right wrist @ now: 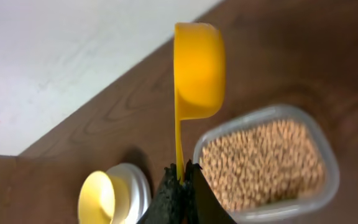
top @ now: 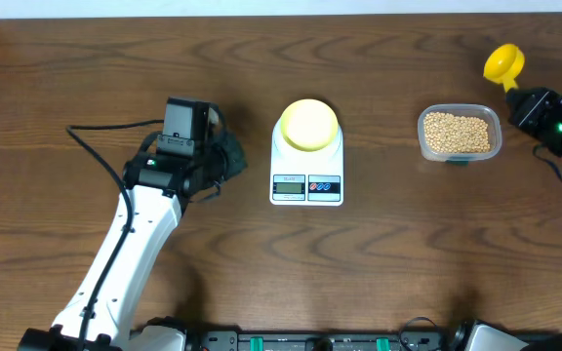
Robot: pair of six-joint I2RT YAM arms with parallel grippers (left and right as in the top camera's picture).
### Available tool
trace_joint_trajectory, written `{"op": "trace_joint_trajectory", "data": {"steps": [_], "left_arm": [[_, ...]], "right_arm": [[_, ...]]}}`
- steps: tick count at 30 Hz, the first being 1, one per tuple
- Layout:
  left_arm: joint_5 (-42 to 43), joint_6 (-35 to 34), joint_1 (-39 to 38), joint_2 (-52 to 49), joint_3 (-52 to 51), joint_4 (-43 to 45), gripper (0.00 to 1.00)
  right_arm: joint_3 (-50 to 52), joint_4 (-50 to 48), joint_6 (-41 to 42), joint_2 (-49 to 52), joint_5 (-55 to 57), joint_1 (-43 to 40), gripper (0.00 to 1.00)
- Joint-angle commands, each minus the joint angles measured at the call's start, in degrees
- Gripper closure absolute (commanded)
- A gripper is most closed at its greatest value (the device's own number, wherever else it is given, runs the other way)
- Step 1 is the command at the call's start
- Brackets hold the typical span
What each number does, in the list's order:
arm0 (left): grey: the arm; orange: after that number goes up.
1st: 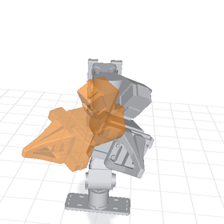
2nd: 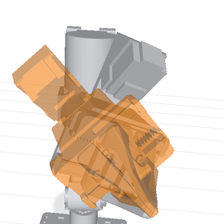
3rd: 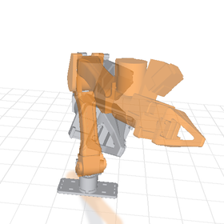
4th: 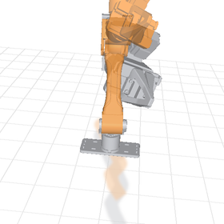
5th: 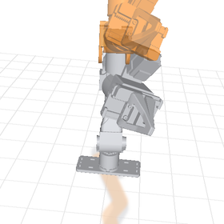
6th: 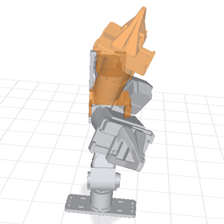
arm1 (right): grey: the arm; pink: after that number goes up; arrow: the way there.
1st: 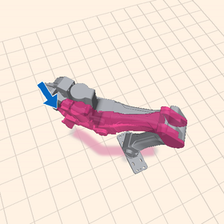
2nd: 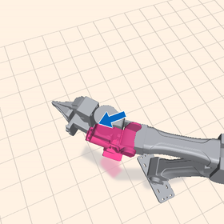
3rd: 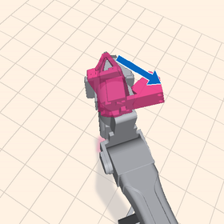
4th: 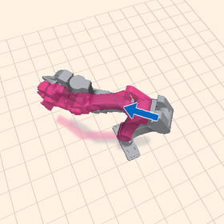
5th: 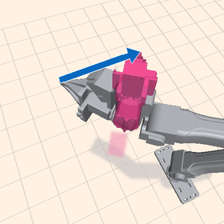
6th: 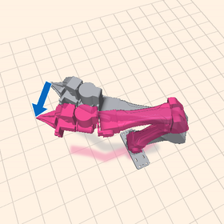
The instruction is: Scoop item into bowl and weigh 50g on scale
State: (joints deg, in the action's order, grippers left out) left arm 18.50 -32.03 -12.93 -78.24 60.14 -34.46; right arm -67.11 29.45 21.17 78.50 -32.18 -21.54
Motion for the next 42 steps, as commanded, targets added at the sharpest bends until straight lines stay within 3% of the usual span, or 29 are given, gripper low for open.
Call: {"op": "trace_joint_trajectory", "data": {"steps": [1,10,14,25,30,36,42], "left_arm": [[5.33,4.26,-2.45,-0.22,1.27,0.04,0.93],[5.33,4.35,-7.5,-0.2,1.27,-1.55,0.93],[6.4,4.35,-8.37,-0.2,1.27,-1.81,0.93],[6.36,7.89,-12.2,-0.22,1.42,-1.79,0.93],[6.32,9.84,-12.28,-0.22,1.7,-7.85,0.93],[7.02,11.32,-12.28,-0.22,1.7,-17.33,0.93],[8.07,8.63,-12.94,-0.22,1.7,-15.87,0.93]], "right_arm": [[0.09,2.71,2.97,0.11,0.15,-0.11,0.99],[0.09,7.23,2.08,0.09,0.33,-0.11,0.99],[0.09,9.25,-2.29,0.09,0.35,-0.11,0.99],[-0.02,23.37,-8.63,-1.4,2.23,-0.11,0.99],[-0.72,28.35,-14.71,-4.07,2.25,-0.11,0.99],[-0.72,28.61,-15.26,-6.29,1.64,-0.11,0.99],[-0.72,29.94,-15.26,-7.21,1.62,-0.11,0.99]]}}
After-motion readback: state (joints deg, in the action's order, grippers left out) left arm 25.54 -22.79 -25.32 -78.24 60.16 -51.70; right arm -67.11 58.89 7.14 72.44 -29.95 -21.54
